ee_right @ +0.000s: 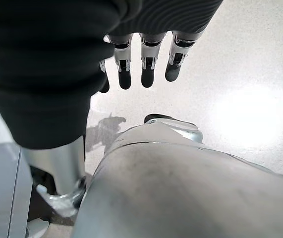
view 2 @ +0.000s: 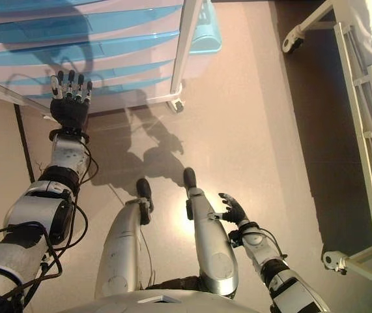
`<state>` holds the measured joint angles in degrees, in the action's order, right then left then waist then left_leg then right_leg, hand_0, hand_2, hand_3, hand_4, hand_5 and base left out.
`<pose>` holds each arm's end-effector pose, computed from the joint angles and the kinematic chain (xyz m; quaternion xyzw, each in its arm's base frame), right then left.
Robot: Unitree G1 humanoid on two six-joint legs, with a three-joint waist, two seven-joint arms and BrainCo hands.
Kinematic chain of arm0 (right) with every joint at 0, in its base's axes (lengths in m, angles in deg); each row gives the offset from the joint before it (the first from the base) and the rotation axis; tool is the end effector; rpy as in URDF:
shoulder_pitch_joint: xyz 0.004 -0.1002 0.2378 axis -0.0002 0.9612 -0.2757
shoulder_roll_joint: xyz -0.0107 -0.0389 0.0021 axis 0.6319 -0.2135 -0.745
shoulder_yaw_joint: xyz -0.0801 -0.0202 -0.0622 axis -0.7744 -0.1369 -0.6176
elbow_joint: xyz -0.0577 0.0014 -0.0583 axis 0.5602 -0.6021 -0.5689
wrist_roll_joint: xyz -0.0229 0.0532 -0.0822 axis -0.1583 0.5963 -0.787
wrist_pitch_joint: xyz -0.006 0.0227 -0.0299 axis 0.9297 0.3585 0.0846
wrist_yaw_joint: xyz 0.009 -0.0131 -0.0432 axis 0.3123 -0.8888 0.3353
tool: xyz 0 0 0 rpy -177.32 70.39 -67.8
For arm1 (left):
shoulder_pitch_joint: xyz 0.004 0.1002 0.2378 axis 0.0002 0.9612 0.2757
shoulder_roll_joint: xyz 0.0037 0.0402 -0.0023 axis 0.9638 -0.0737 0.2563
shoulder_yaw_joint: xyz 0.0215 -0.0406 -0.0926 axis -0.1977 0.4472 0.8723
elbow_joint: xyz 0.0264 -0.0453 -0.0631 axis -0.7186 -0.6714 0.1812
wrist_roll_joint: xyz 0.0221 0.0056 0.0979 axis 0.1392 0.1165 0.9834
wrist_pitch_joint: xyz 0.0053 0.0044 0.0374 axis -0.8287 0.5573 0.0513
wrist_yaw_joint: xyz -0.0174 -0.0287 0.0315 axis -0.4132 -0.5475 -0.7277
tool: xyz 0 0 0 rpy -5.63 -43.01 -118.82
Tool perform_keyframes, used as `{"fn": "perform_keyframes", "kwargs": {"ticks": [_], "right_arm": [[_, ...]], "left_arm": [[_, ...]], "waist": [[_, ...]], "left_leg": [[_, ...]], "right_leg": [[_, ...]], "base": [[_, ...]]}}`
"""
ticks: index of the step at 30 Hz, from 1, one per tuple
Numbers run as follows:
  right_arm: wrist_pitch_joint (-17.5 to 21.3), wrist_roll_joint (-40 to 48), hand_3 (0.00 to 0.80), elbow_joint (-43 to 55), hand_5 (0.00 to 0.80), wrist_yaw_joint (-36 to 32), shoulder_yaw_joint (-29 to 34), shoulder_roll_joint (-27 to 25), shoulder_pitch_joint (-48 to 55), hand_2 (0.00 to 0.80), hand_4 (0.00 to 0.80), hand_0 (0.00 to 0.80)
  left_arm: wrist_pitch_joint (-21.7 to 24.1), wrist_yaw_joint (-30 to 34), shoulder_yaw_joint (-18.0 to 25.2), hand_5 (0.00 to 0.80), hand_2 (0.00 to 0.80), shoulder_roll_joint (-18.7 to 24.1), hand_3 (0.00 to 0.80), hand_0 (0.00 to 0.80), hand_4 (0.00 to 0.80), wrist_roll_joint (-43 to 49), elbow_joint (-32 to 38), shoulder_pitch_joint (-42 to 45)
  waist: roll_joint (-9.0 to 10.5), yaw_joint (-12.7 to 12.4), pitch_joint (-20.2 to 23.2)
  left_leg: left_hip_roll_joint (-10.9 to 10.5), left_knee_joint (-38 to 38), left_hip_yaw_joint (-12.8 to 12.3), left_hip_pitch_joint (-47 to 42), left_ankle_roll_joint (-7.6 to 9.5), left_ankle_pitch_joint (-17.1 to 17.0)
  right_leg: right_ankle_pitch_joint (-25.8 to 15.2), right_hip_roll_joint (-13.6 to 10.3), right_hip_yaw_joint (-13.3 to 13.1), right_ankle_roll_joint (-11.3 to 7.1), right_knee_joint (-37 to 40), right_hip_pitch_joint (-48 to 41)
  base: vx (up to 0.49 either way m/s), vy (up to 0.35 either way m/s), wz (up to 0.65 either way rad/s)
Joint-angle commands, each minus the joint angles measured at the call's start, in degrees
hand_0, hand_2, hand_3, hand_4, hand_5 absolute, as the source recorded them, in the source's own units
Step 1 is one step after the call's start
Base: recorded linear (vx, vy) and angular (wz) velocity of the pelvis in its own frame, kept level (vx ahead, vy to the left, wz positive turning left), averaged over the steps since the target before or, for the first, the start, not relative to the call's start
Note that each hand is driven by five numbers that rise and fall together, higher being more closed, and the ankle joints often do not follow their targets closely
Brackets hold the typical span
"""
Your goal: Open the drawer and pick up the medicine
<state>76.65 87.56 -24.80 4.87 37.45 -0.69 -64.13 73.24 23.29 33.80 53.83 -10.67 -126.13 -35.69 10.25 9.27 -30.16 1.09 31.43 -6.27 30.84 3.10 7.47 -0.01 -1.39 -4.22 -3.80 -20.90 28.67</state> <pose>0.1892 -0.1710 -0.0652 -0.1350 0.2381 0.1278 0.9533 0.3351 0.2640 0.1239 -0.4612 -0.1967 0.0472 0.8639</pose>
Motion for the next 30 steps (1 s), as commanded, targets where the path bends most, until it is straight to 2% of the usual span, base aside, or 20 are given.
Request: {"fn": "perform_keyframes", "kwargs": {"ticks": [1, 4, 8, 11, 15, 19, 30], "right_arm": [[1.91, 2.02, 0.000, 2.57, 0.000, -0.49, -3.08, -1.39, 3.97, 0.000, 0.000, 0.000], [3.01, 2.42, 0.000, 2.05, 0.000, -0.70, -3.74, -1.61, 4.26, 0.000, 0.000, 0.000], [4.55, 2.32, 0.000, 1.54, 0.000, -0.59, -4.54, -1.75, 4.96, 0.000, 0.000, 0.000], [4.96, 1.71, 0.000, 1.21, 0.000, -0.55, -4.56, -1.81, 4.94, 0.000, 0.000, 0.000], [5.33, 0.58, 0.000, 0.38, 0.000, -0.41, -4.26, -2.01, 4.58, 0.000, 0.000, 0.000], [4.64, -0.46, 0.000, 0.65, 0.000, -0.18, -3.72, -2.41, 4.11, 0.000, 0.000, 0.000], [3.21, -1.47, 0.000, 0.66, 0.000, -0.26, -2.54, -3.29, 3.84, 0.000, 0.000, 0.000]], "left_arm": [[3.95, -0.50, -0.82, 0.000, 0.000, 7.20, 0.000, 0.000, 0.000, -2.74, 0.80, -12.65], [4.42, -0.40, -2.68, 0.000, 0.000, 8.10, 0.000, 0.000, 0.000, -4.20, 1.35, -16.72], [5.35, 5.67, -5.12, 0.000, 0.000, 7.90, 0.000, 0.000, 0.000, -8.75, 5.66, -20.67], [3.78, 12.00, -5.84, 0.000, 0.000, 6.70, 0.000, 0.000, 0.000, -11.79, 10.72, -21.66], [-1.54, 21.07, -6.17, 0.000, 0.000, 4.54, 0.000, 0.000, 0.000, -14.00, 16.89, -21.65], [-3.67, 22.74, -7.29, 0.000, 0.000, 2.84, 0.000, 0.000, 0.000, -11.38, 22.49, -20.59], [-7.86, 26.95, -10.09, 0.000, 0.000, 3.11, 0.000, 0.000, 0.000, -6.53, 26.37, -19.42]], "waist": [[1.06, 0.29, 0.38], [1.35, 0.61, 0.44], [1.52, 0.93, 0.44], [1.39, 0.96, 0.50], [0.80, 0.98, 0.38], [0.10, 1.02, 0.38], [-1.30, 0.70, 1.04]], "left_leg": [[-1.86, 0.17, -1.87, -1.00, 1.74, 5.82], [-1.61, 0.30, -2.05, -1.06, 1.74, 6.17], [-1.64, 0.10, -2.21, -1.27, 1.73, 6.47], [-1.97, -0.63, -2.17, -1.60, 1.70, 6.24], [-2.22, -1.29, -2.14, -2.17, 1.55, 6.00], [-2.51, -2.25, -2.03, -2.88, 1.57, 5.53], [-3.30, -4.79, -1.35, -6.18, 1.46, 4.27]], "right_leg": [[-1.87, 2.55, -0.97, 1.77, 2.42, -0.37], [-1.92, 2.60, -1.02, 1.70, 2.88, -0.64], [-2.08, 2.66, -1.21, 1.77, 3.65, -1.00], [-2.19, 2.65, -1.37, 1.97, 4.16, -1.19], [-2.12, 2.60, -1.61, 2.27, 4.26, -1.31], [-2.02, 2.79, -1.94, 2.48, 4.20, -1.50], [-1.89, 1.82, -1.76, 2.38, 5.03, -4.24]], "base": [[0.002, -0.006, 0.03], [0.002, -0.006, 0.03], [-0.001, -0.005, 0.03], [0.000, 0.000, 0.00], [-0.003, 0.047, -0.02], [-0.003, 0.033, 0.04], [0.004, 0.001, 0.02]]}}
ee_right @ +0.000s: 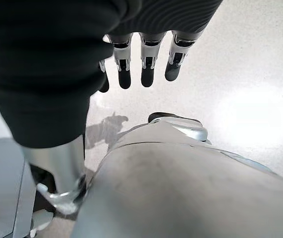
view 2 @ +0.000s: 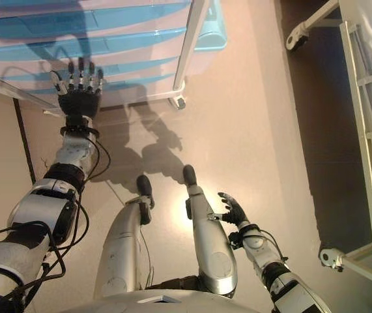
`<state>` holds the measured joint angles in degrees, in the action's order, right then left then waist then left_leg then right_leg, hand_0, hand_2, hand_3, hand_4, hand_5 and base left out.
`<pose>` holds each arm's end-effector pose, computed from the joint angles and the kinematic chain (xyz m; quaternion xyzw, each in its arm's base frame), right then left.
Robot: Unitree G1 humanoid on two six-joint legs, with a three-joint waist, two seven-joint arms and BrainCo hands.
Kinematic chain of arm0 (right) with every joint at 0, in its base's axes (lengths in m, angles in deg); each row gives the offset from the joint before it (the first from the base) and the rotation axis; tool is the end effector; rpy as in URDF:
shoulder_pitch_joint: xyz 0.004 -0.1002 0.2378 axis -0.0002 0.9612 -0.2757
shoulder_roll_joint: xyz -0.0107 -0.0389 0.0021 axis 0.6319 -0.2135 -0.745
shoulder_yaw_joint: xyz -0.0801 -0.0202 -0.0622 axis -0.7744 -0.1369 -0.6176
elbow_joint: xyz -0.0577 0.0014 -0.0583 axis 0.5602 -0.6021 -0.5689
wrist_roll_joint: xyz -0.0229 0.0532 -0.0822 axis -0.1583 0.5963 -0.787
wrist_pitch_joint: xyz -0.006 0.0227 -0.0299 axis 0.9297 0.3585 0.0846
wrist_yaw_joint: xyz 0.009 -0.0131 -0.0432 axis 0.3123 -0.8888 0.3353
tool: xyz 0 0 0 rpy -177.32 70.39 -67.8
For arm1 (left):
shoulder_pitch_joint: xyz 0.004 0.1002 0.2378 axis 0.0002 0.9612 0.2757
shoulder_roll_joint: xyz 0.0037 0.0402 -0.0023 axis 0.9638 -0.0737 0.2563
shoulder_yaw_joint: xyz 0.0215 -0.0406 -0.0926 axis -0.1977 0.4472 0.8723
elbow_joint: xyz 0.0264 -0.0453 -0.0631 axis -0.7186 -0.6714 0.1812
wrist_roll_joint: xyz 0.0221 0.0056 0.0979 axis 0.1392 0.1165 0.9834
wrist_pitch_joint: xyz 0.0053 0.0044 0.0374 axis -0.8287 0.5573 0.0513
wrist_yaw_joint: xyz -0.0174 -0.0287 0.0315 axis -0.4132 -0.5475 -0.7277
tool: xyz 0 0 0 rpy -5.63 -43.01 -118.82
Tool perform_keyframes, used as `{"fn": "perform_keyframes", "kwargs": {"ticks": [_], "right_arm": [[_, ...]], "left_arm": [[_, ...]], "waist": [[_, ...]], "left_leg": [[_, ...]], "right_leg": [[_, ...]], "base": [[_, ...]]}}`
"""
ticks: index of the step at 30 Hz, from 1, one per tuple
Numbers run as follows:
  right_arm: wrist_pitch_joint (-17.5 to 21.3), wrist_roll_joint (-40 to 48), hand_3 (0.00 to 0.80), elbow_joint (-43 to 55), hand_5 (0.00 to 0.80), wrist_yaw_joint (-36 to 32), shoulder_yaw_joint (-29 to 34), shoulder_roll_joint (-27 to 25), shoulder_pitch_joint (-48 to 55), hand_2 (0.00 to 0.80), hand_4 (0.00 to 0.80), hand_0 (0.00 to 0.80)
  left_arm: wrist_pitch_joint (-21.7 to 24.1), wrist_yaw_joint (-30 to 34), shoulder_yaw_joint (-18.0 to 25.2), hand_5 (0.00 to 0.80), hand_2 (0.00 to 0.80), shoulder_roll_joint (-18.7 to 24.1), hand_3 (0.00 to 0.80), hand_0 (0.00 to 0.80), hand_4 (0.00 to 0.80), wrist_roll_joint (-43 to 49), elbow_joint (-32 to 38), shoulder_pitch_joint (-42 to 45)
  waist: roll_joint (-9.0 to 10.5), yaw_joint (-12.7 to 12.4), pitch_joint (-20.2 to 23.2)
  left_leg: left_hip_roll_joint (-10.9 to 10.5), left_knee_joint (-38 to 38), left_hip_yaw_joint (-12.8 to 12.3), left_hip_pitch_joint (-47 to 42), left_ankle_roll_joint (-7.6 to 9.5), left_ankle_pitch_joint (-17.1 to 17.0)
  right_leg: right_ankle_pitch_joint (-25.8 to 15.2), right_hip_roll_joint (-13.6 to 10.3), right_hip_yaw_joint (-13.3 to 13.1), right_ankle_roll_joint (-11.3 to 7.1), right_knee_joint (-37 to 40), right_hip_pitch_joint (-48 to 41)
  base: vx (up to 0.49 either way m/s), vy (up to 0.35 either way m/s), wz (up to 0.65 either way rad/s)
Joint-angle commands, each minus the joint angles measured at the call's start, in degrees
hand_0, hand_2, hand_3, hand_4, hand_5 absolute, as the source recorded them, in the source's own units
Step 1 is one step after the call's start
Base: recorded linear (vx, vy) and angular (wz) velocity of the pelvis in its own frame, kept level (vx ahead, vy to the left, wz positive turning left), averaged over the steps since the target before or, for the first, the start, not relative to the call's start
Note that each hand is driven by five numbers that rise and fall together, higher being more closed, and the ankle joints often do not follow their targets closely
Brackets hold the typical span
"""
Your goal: Open the drawer and pick up the medicine
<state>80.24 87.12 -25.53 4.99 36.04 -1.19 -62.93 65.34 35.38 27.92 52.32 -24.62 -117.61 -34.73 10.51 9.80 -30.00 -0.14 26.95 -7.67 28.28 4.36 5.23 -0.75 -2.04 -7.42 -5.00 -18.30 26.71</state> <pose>0.1813 -0.1727 -0.0684 -0.1422 0.2256 0.1389 0.9537 0.3435 0.2318 0.1300 -0.5415 -0.2196 -0.1345 0.8003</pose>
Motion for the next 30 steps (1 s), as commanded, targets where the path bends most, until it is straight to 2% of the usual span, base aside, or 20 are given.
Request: {"fn": "perform_keyframes", "kwargs": {"ticks": [1, 12, 14, 15, 16, 17, 25, 30], "right_arm": [[-0.49, -1.16, 0.000, 1.39, 0.000, -0.51, -0.95, -2.89, 2.84, 0.000, 0.000, 0.000], [-0.05, -2.17, 0.000, -0.61, 0.000, -1.03, -0.37, -3.35, 4.21, 0.000, 0.000, 0.000], [0.32, -2.05, 0.000, -1.05, 0.000, -1.27, -0.28, -3.46, 4.34, 0.000, 0.000, 0.000], [0.29, -2.24, 0.000, -1.12, 0.000, -1.25, -0.34, -3.40, 4.36, 0.000, 0.000, 0.000], [0.46, -2.52, 0.000, -1.25, 0.000, -1.23, -0.35, -3.32, 4.44, 0.000, 0.000, 0.000], [0.56, -2.55, 0.000, -1.31, 0.000, -1.25, -0.43, -3.32, 4.50, 0.000, 0.000, 0.000], [0.58, -2.06, 0.000, -1.03, 0.000, -1.06, -1.20, -3.26, 4.17, 0.000, 0.000, 0.000], [-0.16, -2.43, 0.000, -0.13, 0.000, -0.16, -1.58, -3.06, 3.95, 0.000, 0.000, 0.000]], "left_arm": [[0.15, 14.95, -4.17, 0.000, 0.000, 4.73, 0.000, 0.000, 0.000, 7.38, 18.32, -20.35], [1.57, 15.71, -4.52, 0.000, 0.000, 5.18, 0.000, 0.000, 0.000, 5.75, 19.52, -21.20], [2.00, 15.89, -4.42, 0.107, 0.107, 5.37, 0.107, 0.107, 0.107, 5.21, 19.28, -21.24], [2.56, 16.10, -4.43, 0.185, 0.185, 5.32, 0.185, 0.185, 0.185, 5.00, 19.17, -21.19], [3.17, 16.92, -4.33, 0.549, 0.549, 5.31, 0.549, 0.549, 0.549, 4.59, 18.97, -21.20], [3.54, 17.45, -4.22, 0.800, 0.800, 5.39, 0.800, 0.800, 0.800, 4.09, 18.80, -21.21], [9.18, 24.32, -4.35, 0.800, 0.800, 4.67, 0.800, 0.800, 0.800, 0.08, 20.62, -20.56], [10.19, 26.93, -2.96, 0.800, 0.800, 3.37, 0.800, 0.800, 0.800, -0.55, 23.00, -17.13]], "waist": [[-1.71, 0.18, 1.07], [-2.82, 0.51, 2.61], [-2.93, 0.54, 2.75], [-2.92, 0.58, 2.76], [-2.88, 0.59, 2.74], [-2.86, 0.56, 2.74], [-2.12, -0.07, 2.63], [-2.01, -1.17, 2.51]], "left_leg": [[-2.13, -0.44, 0.08, -3.98, 0.12, 6.44], [-2.64, -1.85, -0.02, -7.15, -0.18, 5.79], [-2.64, -2.09, -0.15, -7.43, -0.20, 5.70], [-2.58, -2.09, -0.18, -7.50, -0.21, 5.68], [-2.51, -2.00, -0.22, -7.50, -0.20, 5.68], [-2.48, -1.94, -0.18, -7.47, -0.27, 5.64], [-2.30, -2.77, 0.35, -7.76, -0.60, 4.95], [-2.29, -3.80, 1.40, -7.89, -1.15, 4.01]], "right_leg": [[-1.13, 2.32, 1.46, 3.54, 2.53, -2.63], [-1.05, 1.08, 1.43, 3.56, 3.81, -5.84], [-0.95, 1.02, 1.44, 3.58, 3.94, -6.15], [-0.90, 0.99, 1.43, 3.60, 3.89, -6.24], [-0.84, 0.97, 1.43, 3.62, 3.79, -6.29], [-0.81, 0.97, 1.47, 3.64, 3.73, -6.31], [-0.49, 1.35, 1.74, 3.82, 3.81, -7.02], [0.16, 1.56, 2.47, 4.21, 3.78, -7.57]], "base": [[0.000, 0.000, 0.00], [0.024, 0.007, -0.02], [0.004, 0.002, -0.02], [0.006, -0.004, -0.04], [0.000, 0.000, 0.00], [0.000, 0.000, 0.00], [-0.002, -0.010, -0.01], [-0.035, -0.015, 0.00]]}}
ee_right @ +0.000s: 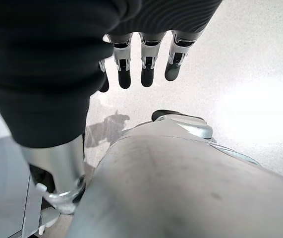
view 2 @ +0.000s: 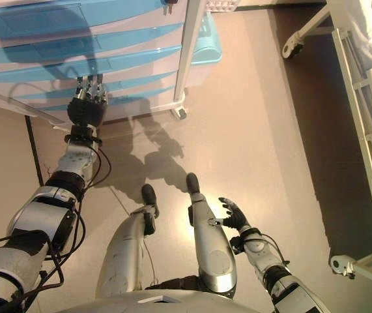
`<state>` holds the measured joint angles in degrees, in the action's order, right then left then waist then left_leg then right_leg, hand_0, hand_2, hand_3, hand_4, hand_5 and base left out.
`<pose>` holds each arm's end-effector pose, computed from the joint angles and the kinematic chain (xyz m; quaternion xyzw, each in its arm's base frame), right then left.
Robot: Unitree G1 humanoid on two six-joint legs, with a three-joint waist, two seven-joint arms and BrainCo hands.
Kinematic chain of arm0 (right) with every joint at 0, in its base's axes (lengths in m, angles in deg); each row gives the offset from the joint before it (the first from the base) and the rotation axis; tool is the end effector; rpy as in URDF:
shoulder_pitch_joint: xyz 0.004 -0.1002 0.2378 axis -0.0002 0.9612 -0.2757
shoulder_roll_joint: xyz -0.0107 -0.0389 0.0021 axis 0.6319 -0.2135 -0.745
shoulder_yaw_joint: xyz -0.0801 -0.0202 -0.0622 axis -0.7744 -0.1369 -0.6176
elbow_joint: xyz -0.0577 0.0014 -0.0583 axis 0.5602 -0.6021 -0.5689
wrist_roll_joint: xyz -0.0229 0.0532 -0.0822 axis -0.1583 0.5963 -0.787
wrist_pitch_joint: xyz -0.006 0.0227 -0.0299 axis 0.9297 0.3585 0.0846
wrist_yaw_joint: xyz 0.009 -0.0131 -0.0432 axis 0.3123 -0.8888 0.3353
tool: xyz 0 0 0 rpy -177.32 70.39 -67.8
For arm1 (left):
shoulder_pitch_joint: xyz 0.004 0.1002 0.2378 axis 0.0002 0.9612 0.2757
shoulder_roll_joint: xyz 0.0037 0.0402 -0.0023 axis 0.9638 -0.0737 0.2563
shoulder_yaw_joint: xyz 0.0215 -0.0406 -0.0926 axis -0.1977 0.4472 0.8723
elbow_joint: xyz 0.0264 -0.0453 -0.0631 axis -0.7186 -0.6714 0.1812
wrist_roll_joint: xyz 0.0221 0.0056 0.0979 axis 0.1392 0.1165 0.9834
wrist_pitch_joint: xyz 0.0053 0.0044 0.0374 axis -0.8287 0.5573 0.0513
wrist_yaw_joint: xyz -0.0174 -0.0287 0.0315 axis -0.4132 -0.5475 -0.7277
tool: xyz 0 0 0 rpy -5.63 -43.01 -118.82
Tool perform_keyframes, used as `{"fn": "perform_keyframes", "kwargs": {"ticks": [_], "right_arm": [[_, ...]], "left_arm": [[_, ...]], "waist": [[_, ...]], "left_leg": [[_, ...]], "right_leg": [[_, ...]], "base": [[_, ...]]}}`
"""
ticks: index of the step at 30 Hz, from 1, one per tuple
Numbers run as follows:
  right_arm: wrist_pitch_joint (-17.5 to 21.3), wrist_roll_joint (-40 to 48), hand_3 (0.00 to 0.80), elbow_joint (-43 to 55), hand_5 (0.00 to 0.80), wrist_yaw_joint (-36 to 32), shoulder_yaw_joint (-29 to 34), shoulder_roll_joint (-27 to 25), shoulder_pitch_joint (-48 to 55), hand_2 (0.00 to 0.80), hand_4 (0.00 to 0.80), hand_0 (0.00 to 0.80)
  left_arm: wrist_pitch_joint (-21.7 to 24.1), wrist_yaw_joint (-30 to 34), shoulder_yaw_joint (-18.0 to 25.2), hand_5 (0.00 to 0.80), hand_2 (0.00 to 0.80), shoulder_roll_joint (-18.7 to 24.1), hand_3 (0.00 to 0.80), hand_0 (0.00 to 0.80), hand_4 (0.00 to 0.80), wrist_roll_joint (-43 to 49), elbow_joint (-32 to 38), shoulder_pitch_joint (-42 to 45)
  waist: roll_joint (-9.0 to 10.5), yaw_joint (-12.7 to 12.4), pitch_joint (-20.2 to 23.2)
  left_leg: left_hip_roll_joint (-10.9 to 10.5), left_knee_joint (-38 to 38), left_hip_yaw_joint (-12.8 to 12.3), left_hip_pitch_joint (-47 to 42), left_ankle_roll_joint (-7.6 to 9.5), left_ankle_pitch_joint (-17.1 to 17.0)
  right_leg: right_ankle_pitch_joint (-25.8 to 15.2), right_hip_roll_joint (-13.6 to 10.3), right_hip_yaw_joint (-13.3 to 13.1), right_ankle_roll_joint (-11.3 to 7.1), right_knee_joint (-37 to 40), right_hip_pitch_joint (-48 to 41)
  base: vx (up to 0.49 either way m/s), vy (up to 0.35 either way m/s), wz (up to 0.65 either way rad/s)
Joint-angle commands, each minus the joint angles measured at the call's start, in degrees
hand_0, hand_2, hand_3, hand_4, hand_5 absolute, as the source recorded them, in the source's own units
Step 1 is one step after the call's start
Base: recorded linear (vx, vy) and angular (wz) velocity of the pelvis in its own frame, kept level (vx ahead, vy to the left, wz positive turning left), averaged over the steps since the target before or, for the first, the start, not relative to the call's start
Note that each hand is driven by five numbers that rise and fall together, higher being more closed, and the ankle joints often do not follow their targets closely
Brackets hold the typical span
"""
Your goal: Open the drawer and pick up the medicine
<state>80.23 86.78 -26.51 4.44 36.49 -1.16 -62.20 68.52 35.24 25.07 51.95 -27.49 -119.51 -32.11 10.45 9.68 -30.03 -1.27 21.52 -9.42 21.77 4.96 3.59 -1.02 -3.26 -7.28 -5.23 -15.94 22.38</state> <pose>0.1758 -0.1756 -0.0721 -0.1427 0.2393 0.1384 0.9504 0.3354 0.2346 0.1074 -0.5436 -0.2059 -0.0914 0.8085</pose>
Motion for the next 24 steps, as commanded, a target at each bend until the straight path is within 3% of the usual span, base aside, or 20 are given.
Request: {"fn": "perform_keyframes", "kwargs": {"ticks": [1, 6, 12, 15, 20, 24], "right_arm": [[-0.37, -2.25, 0.000, 1.07, 0.000, 0.68, -1.98, -3.00, 3.12, 0.000, 0.000, 0.000], [-1.97, -3.53, 0.000, 2.32, 0.000, 2.26, -0.87, -2.81, 3.14, 0.000, 0.000, 0.000], [-4.98, -6.23, 0.000, 2.56, 0.000, 2.55, 3.01, -2.68, 2.78, 0.000, 0.000, 0.000], [-5.70, -7.82, 0.000, 2.39, 0.000, 1.04, 5.53, -3.41, 3.35, 0.000, 0.000, 0.000], [-7.61, -10.59, 0.000, 2.88, 0.000, -2.05, 8.94, -4.91, 4.46, 0.000, 0.000, 0.000], [-8.39, -12.96, 0.000, 1.40, 0.000, -3.24, 10.91, -4.91, 5.68, 0.000, 0.000, 0.000]], "left_arm": [[7.08, 27.26, 0.29, 0.800, 0.800, 3.08, 0.800, 0.800, 0.800, 2.72, 25.80, -18.41], [5.17, 27.68, 3.43, 0.800, 0.800, -0.81, 0.800, 0.800, 0.800, 3.05, 30.11, -7.26], [-3.65, 32.56, 6.07, 0.800, 0.800, -11.32, 0.800, 0.800, 0.800, 7.16, 31.77, 17.24], [-7.41, 36.67, 6.39, 0.800, 0.800, -14.40, 0.800, 0.800, 0.800, 7.78, 28.59, 27.13], [-14.17, 41.43, 10.07, 0.800, 0.800, -14.30, 0.800, 0.800, 0.800, 6.03, 18.73, 38.99], [-18.24, 40.19, 12.19, 0.800, 0.800, -14.28, 0.800, 0.800, 0.800, 10.04, 11.31, 43.89]], "waist": [[-2.01, -1.38, 2.51], [-3.05, -3.61, 2.77], [-5.56, -7.83, 3.77], [-6.60, -9.35, 4.80], [-7.75, -11.06, 8.11], [-8.10, -11.63, 11.13]], "left_leg": [[-1.17, 1.38, 3.52, -1.41, -1.94, 5.41], [-1.50, -0.59, 5.84, -2.43, -2.92, 3.93], [-2.11, -4.09, 9.56, -4.99, -4.20, 1.43], [-1.72, -6.36, 10.54, -7.32, -4.64, 0.43], [-0.88, -11.81, 11.58, -12.80, -5.82, -1.46], [-0.86, -13.56, 11.91, -16.28, -6.14, -1.52]], "right_leg": [[0.69, 2.85, 2.52, 4.57, 1.36, -3.42], [2.35, 2.89, 4.05, 5.30, 0.75, -4.68], [3.92, 1.85, 7.68, 5.85, 1.19, -7.93], [4.46, 1.19, 9.86, 5.70, 2.05, -10.57], [4.60, 0.81, 13.28, 5.45, 5.66, -16.28], [4.22, 0.72, 14.88, 5.28, 7.98, -19.86]], "base": [[-0.059, -0.018, 0.02], [-0.049, -0.017, 0.06], [-0.052, -0.016, 0.17], [0.008, -0.027, 0.36], [0.037, -0.023, 0.37], [0.080, -0.013, 0.14]]}}
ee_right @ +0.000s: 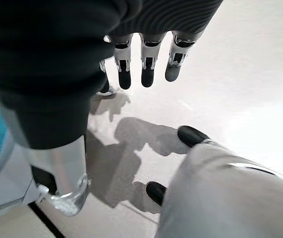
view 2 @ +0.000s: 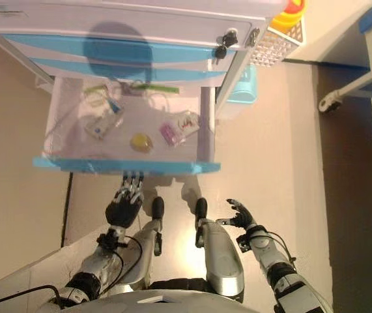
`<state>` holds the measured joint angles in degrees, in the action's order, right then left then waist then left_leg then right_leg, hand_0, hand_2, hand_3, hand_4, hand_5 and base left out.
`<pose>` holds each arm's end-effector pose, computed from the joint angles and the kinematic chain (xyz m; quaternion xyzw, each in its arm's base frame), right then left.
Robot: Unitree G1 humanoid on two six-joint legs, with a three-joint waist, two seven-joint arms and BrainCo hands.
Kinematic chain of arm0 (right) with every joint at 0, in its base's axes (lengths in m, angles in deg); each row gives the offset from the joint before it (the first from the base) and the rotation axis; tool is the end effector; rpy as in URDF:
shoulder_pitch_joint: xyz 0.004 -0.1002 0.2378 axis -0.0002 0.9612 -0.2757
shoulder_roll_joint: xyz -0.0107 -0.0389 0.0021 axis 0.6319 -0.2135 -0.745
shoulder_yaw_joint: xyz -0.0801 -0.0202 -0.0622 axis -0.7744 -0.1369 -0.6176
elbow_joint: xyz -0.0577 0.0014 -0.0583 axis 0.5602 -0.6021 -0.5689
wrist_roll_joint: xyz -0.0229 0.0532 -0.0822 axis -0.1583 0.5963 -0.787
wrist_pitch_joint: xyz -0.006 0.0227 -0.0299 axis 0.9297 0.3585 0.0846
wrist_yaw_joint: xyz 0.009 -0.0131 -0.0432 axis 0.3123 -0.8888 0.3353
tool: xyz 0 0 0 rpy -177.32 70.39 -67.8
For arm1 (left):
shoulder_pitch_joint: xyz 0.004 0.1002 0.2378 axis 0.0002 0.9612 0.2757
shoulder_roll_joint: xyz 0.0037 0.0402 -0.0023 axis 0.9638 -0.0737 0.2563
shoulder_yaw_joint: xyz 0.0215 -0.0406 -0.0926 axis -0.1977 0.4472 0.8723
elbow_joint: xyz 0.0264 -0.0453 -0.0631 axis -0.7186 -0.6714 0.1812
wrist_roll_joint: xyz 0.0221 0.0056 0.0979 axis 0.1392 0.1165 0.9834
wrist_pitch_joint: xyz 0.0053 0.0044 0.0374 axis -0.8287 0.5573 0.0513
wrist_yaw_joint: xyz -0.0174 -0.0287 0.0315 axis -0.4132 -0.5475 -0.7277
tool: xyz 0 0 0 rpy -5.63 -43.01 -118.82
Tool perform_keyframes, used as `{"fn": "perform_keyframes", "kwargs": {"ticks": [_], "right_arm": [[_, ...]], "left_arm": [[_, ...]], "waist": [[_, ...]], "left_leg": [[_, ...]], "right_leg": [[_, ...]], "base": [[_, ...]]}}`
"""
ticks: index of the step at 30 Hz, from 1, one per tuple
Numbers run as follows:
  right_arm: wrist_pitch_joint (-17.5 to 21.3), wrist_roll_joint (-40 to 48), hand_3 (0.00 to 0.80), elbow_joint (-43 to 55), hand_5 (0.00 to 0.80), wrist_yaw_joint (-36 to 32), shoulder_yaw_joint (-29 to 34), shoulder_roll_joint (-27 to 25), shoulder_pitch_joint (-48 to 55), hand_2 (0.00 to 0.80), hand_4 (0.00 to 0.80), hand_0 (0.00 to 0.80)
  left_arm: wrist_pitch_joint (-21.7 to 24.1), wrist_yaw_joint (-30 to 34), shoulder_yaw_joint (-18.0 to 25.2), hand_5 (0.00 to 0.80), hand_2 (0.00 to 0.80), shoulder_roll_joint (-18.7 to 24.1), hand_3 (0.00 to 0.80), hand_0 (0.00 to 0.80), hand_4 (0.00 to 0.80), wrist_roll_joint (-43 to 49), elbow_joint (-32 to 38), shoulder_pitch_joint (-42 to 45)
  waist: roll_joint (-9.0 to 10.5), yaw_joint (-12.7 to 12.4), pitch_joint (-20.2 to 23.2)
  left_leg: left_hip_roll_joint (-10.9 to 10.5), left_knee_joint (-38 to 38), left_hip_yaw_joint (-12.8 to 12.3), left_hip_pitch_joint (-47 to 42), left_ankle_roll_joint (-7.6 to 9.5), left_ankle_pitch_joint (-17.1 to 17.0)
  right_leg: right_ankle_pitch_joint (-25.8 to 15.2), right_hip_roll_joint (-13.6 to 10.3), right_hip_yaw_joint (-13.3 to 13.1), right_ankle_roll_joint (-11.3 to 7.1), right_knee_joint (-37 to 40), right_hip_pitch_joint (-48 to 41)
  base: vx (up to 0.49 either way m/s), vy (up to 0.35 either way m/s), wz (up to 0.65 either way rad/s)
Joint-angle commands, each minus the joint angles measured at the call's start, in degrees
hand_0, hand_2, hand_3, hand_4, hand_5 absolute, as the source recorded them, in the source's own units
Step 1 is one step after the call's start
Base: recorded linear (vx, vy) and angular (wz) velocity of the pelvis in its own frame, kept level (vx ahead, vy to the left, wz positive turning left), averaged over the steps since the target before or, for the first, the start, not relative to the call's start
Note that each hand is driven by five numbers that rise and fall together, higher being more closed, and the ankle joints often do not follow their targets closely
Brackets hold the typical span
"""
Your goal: Open the drawer and pick up the medicine
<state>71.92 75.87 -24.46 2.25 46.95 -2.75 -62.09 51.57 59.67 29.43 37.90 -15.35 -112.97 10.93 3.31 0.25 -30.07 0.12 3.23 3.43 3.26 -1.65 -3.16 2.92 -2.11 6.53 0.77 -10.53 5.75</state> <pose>0.1834 -0.2004 -0.0662 -0.1959 0.2813 0.1134 0.9325 0.1533 0.1944 -0.0828 -0.6623 0.0008 -0.1256 0.7386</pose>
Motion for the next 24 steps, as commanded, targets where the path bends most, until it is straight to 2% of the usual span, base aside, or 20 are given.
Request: {"fn": "perform_keyframes", "kwargs": {"ticks": [1, 2, 5, 10, 12, 14, 16, 20, 24], "right_arm": [[-0.26, -2.31, 0.000, -1.44, 0.000, -0.93, 1.00, -3.10, 5.90, 0.000, 0.000, 0.000], [-0.35, -2.52, 0.000, -2.06, 0.000, -0.89, 1.34, -2.91, 6.08, 0.000, 0.000, 0.000], [-1.33, -4.90, 0.000, -5.34, 0.000, 0.26, 2.78, -1.59, 6.67, 0.000, 0.000, 0.000], [-3.56, -9.54, 0.000, -10.15, 0.000, 2.86, 5.08, -0.09, 7.59, 0.000, 0.000, 0.000], [-4.85, -10.86, 0.000, -12.04, 0.000, 4.39, 6.30, 0.06, 7.66, 0.000, 0.000, 0.000], [-5.63, -11.51, 0.000, -13.39, 0.000, 5.17, 7.10, -0.04, 7.44, 0.000, 0.000, 0.000], [-5.96, -12.22, 0.000, -14.61, 0.000, 5.92, 7.90, 0.05, 7.35, 0.000, 0.000, 0.000], [-6.18, -12.33, 0.000, -16.14, 0.000, 7.14, 8.75, 0.60, 7.70, 0.000, 0.000, 0.000], [-5.73, -11.99, 0.000, -16.58, 0.000, 8.22, 9.20, 1.12, 7.85, 0.000, 0.000, 0.000]], "left_arm": [[-2.21, 13.99, 8.40, 0.800, 0.800, -0.42, 0.800, 0.800, 0.800, -0.92, 2.92, 1.95], [-2.56, 13.38, 8.71, 0.800, 0.800, -0.64, 0.800, 0.800, 0.800, -0.10, 1.63, 2.64], [-4.60, 4.57, 11.61, 0.800, 0.800, -1.42, 0.800, 0.800, 0.800, 1.64, -4.14, 5.51], [-5.51, -6.77, 16.46, 0.800, 0.800, -0.82, 0.800, 0.800, 0.800, 12.76, -13.67, 8.57], [-4.11, -12.47, 18.36, 0.800, 0.800, 0.09, 0.800, 0.800, 0.800, 16.68, -17.81, 9.38], [-3.53, -14.55, 19.99, 0.800, 0.800, 0.96, 0.800, 0.800, 0.800, 20.09, -20.76, 9.56], [-2.84, -15.50, 20.97, 0.800, 0.800, 1.35, 0.800, 0.800, 0.800, 21.93, -22.09, 9.61], [0.51, -21.93, 21.69, 0.800, 0.800, 1.05, 0.800, 0.800, 0.800, 24.83, -22.81, 9.53], [5.53, -30.95, 21.45, 0.800, 0.800, 0.98, 0.800, 0.800, 0.800, 29.02, -23.76, 8.54]], "waist": [[-0.93, -2.42, 12.16], [-0.91, -2.52, 12.72], [-0.78, -3.23, 15.41], [-0.67, -4.13, 18.14], [-0.85, -4.47, 19.04], [-1.04, -4.63, 19.55], [-1.18, -4.79, 19.94], [-1.29, -4.99, 20.78], [-1.10, -4.75, 21.58]], "left_leg": [[-2.37, 4.42, -0.82, 1.44, 0.44, 5.33], [-2.44, 4.16, -0.71, 0.84, 0.42, 5.39], [-2.90, 3.13, -0.58, -1.40, 0.52, 5.70], [-3.68, 1.36, -0.29, -4.07, 0.84, 6.07], [-4.13, 0.65, 0.00, -4.99, 1.18, 6.28], [-4.37, 0.06, 0.19, -5.75, 1.49, 6.46], [-4.67, -0.35, 0.38, -6.32, 1.80, 6.58], [-5.07, -1.38, 0.48, -7.39, 2.31, 6.67], [-5.26, -2.62, 0.42, -8.30, 2.64, 6.53]], "right_leg": [[0.07, -0.49, 1.34, -0.89, 3.22, -4.13], [-0.06, -0.51, 1.45, -0.99, 3.63, -4.73], [-0.64, -0.62, 1.92, -1.55, 5.18, -6.78], [-1.30, -0.66, 2.22, -2.25, 7.48, -9.23], [-1.46, -0.67, 2.21, -2.50, 8.37, -10.08], [-1.48, -0.60, 2.20, -2.55, 8.88, -10.68], [-1.62, -0.60, 2.19, -2.59, 9.29, -11.14], [-2.17, -0.64, 2.00, -2.83, 10.28, -11.93], [-2.84, -0.62, 1.73, -3.17, 11.18, -12.29]], "base": [[0.098, -0.025, 0.18], [0.117, -0.025, 0.18], [0.118, -0.025, 0.20], [0.084, -0.022, 0.16], [0.064, 0.013, -0.02], [0.048, 0.021, 0.02], [0.043, 0.021, 0.05], [0.025, 0.015, 0.13], [0.000, 0.002, 0.04]]}}
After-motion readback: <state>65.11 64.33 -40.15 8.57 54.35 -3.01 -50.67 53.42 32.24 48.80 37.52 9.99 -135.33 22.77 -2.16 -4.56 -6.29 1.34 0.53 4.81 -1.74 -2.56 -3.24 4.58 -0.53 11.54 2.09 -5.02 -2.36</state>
